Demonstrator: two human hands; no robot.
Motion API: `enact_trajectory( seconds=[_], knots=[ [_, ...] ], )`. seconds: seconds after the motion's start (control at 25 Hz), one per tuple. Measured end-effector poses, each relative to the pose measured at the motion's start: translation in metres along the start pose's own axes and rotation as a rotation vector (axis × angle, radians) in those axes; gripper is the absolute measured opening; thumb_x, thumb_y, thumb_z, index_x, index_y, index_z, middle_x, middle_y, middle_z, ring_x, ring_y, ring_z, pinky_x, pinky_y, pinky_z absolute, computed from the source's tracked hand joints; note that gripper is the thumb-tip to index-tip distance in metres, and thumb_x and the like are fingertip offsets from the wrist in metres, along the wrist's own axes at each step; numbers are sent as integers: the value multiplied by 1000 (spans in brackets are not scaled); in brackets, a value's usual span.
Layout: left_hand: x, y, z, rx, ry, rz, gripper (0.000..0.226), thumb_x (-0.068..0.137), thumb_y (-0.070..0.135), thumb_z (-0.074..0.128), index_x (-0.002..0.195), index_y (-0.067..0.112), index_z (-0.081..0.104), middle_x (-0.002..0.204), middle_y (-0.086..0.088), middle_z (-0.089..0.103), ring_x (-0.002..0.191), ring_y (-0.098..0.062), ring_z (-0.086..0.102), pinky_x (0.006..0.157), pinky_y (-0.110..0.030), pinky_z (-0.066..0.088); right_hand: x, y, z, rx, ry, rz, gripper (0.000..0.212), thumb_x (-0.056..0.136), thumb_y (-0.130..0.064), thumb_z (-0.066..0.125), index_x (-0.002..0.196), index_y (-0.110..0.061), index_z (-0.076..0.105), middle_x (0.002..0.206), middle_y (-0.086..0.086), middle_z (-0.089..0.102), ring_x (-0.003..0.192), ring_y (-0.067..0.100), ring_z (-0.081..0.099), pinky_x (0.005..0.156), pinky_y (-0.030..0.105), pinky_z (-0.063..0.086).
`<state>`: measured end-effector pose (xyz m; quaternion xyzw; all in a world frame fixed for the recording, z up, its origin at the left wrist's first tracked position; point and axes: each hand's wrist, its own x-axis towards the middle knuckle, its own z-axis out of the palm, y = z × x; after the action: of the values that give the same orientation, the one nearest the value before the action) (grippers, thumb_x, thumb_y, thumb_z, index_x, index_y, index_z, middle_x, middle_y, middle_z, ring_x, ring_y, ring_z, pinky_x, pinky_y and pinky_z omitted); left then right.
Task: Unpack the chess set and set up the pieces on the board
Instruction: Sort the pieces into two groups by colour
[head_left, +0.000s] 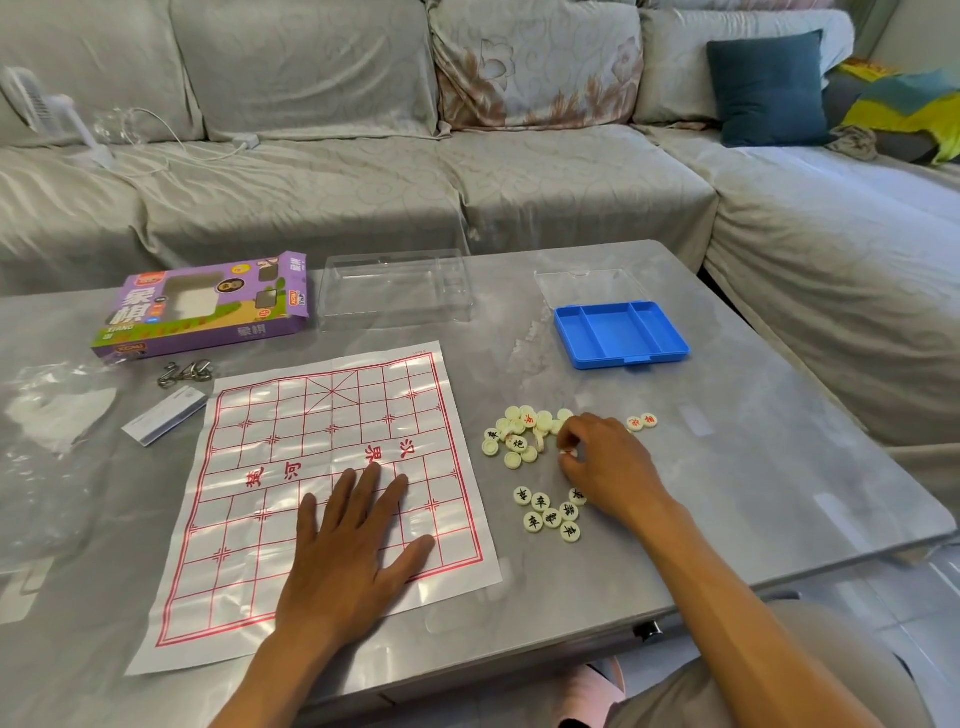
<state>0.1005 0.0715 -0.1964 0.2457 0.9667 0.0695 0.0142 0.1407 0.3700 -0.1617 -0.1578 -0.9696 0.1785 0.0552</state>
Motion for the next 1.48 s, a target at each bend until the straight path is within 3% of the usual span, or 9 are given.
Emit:
enact_trajectory(
  seconds=[0.16, 0.28, 0.36, 0.52, 0.72, 1.04, 1.28, 1.48],
  knots=[
    [0, -1, 1, -2, 9, 2, 89, 71, 87, -12, 148, 46, 2, 156, 12, -15, 145, -17, -14, 116, -50, -12, 2, 18, -10, -44, 128, 184, 17, 88, -22, 52, 105, -23, 59, 110, -1, 58, 102, 20, 49, 77, 33, 46],
    [0, 0, 0, -8, 7, 4, 90, 71, 87, -12, 148, 46, 3, 156, 12, -14, 145, -17, -13, 116, -50, -12, -5, 5, -7, -29, 22, -81, 37, 91, -23, 53, 128, -29, 52, 125, -5, 51, 111, 16, 46, 86, 29, 47],
    [-1, 0, 0, -9, 8, 8, 90, 69, 87, -14, 148, 46, 1, 156, 13, -17, 144, -16, -15, 116, -49, -13, -6, -3, -2, -59, -37, -188, 39, 94, -27, 52, 133, -32, 50, 127, -7, 50, 112, 15, 46, 87, 29, 47],
    [-1, 0, 0, -6, 10, 3, 90, 69, 87, -14, 148, 46, 0, 155, 13, -18, 144, -16, -16, 116, -50, -13, -2, 0, -5, -74, 13, -76, 21, 92, -28, 54, 112, -26, 62, 114, -5, 57, 103, 14, 50, 79, 30, 49],
    [-1, -1, 1, -22, 15, 7, 88, 73, 87, -9, 149, 46, 6, 157, 12, -12, 145, -17, -12, 117, -51, -10, -3, 1, -8, -9, -133, -77, 34, 83, -28, 61, 117, -30, 57, 115, -10, 55, 104, 11, 48, 85, 33, 50],
    [-2, 0, -1, -25, 12, -1, 90, 70, 87, -13, 148, 46, 4, 156, 13, -16, 144, -16, -15, 116, -50, -12, -3, -2, -4, 38, -15, -101, 7, 89, -20, 61, 93, -25, 61, 96, -9, 56, 87, 10, 52, 76, 31, 51],
    [-1, 0, -1, -17, 9, -2, 89, 70, 87, -13, 148, 47, 2, 156, 13, -17, 144, -16, -16, 116, -50, -13, -7, 0, -15, 61, -137, -81, 19, 80, -35, 70, 97, -32, 63, 95, -14, 58, 89, 5, 53, 77, 26, 51],
    [0, -1, 2, -8, -1, 2, 88, 70, 87, -13, 148, 47, 0, 156, 13, -17, 144, -16, -16, 117, -51, -11, -6, 0, -10, 37, -107, -30, 10, 85, -33, 64, 95, -30, 64, 93, -12, 60, 86, 8, 55, 73, 26, 51]
  ],
)
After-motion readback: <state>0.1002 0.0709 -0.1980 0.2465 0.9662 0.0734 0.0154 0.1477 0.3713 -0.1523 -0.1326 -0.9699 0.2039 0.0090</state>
